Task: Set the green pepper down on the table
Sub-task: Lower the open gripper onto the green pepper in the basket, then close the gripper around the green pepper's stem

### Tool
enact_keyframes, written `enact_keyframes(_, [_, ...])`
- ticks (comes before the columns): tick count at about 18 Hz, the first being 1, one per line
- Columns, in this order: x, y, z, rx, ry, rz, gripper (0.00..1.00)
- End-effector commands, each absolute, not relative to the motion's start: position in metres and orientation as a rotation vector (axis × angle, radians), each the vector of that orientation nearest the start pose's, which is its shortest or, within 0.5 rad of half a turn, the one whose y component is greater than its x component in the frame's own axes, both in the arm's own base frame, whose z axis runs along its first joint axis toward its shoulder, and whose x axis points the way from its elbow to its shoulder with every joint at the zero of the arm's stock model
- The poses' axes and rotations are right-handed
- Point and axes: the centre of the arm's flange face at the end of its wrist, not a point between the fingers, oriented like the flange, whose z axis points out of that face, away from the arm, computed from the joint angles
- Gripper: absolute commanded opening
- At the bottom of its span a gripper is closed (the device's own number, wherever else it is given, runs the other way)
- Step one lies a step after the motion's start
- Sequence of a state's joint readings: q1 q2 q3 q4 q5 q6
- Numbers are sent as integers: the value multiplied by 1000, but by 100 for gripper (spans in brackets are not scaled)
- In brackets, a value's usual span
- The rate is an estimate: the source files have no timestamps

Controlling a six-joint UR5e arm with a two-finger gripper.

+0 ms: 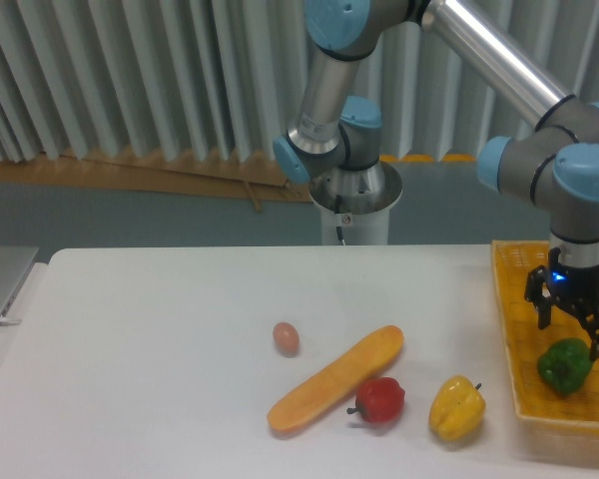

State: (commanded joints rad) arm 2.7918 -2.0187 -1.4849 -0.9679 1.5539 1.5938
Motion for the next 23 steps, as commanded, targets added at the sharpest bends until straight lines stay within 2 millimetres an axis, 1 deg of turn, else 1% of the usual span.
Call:
enact_keyframes(6, [-593, 357, 327, -3016, 564, 356, 100])
enact_keyframes(7, [-598, 350, 326, -3020, 549, 356, 100])
enact_keyframes(9, [-602, 324, 324, -3048, 501, 331, 100])
enact_keyframes(10, [-601, 308, 329, -3079, 500, 323, 100])
enact_keyframes(12, [-586, 296, 308, -3174, 536, 217, 100])
enact_keyframes(14, [-580, 301, 302, -3170, 547, 187, 100])
enact_keyframes(16, [-579, 303, 296, -3168, 545, 169, 100])
enact_keyframes(20, [-575, 312, 294, -3149, 531, 165, 100])
enact_keyframes(22, [-571, 324, 293, -3141, 496, 164, 100])
enact_keyframes(23, [-571, 327, 293, -3137, 474, 165, 100])
